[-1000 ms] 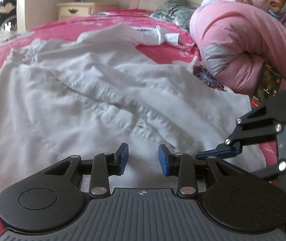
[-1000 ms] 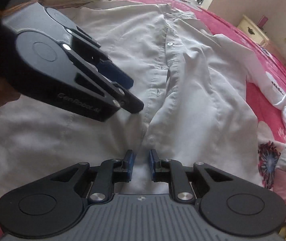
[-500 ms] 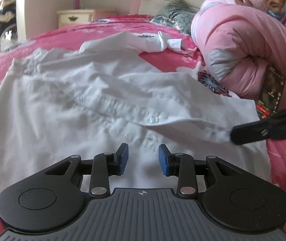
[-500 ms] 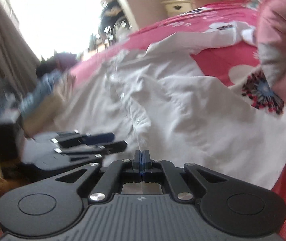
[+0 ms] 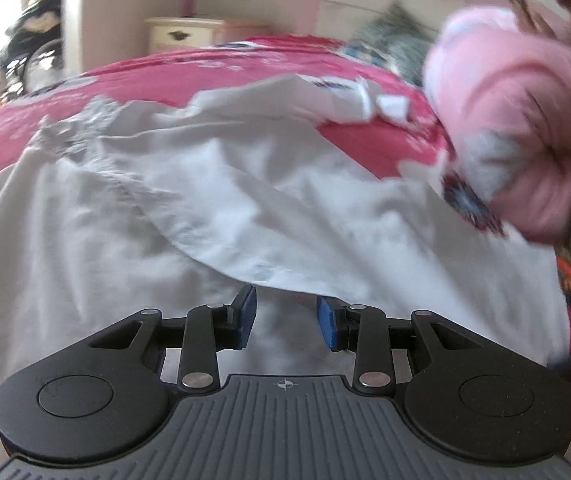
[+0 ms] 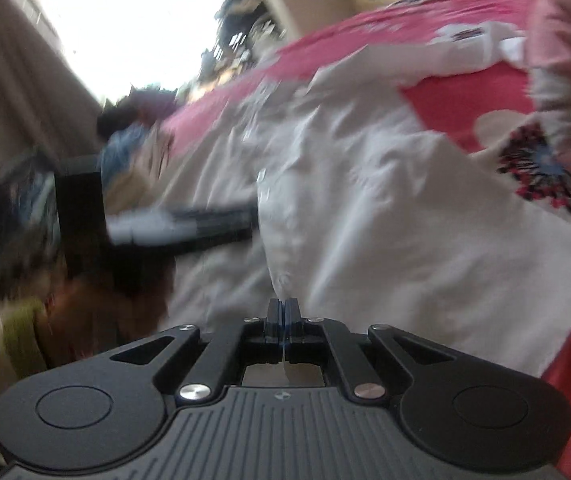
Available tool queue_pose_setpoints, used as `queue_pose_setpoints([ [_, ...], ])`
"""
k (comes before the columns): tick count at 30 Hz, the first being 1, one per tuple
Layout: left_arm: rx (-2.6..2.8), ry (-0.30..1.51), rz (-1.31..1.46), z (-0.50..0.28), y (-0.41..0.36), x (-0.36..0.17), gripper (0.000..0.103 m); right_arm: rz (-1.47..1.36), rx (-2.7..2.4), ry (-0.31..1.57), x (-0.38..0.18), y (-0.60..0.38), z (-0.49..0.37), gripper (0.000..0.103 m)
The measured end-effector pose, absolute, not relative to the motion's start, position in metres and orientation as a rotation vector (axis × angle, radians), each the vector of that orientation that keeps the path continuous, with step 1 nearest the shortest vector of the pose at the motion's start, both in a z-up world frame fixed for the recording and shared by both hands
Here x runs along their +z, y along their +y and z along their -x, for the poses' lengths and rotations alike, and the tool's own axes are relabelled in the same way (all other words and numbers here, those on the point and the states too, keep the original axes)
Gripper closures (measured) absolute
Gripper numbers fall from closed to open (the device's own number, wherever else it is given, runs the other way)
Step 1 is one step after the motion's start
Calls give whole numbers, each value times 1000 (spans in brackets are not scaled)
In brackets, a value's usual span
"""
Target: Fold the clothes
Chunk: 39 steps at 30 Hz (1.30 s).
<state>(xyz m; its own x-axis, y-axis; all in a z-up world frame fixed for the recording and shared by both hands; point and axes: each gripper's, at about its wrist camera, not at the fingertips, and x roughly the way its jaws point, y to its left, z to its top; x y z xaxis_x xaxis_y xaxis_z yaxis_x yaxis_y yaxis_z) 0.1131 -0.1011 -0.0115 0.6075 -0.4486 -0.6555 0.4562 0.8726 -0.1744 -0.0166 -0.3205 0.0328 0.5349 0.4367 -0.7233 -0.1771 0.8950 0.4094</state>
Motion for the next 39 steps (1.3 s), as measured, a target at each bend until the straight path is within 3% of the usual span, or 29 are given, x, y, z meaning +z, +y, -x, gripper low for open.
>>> queue_pose_setpoints([
  [1, -512, 750, 0, -114, -97, -10, 70, -290, 369, 944, 34, -320, 16, 94],
  [3, -475, 744, 0, -113, -89, -7, 70, -302, 339, 920, 40, -329, 19, 77],
  [4, -450, 746, -11, -112, -86, -6, 70, -323, 320, 905, 44, -336, 21, 75],
  [13, -463, 698, 16, -71, -61, 16, 70, -539, 110, 981, 51, -404, 45, 73],
  [20, -583, 715, -99, -48, -93, 9, 70, -384, 167, 972, 57, -372, 33, 74],
  [26, -475, 696, -149, -55, -86, 1, 70, -116, 338, 861, 80, -299, -31, 76],
  [32, -371, 677, -105, -84, -51, -5, 70, 157, 463, 758, 68, -214, -105, 76],
  [39, -305, 640, -72, -135, -18, -7, 70, 46, 423, 807, 47, -186, -209, 76],
])
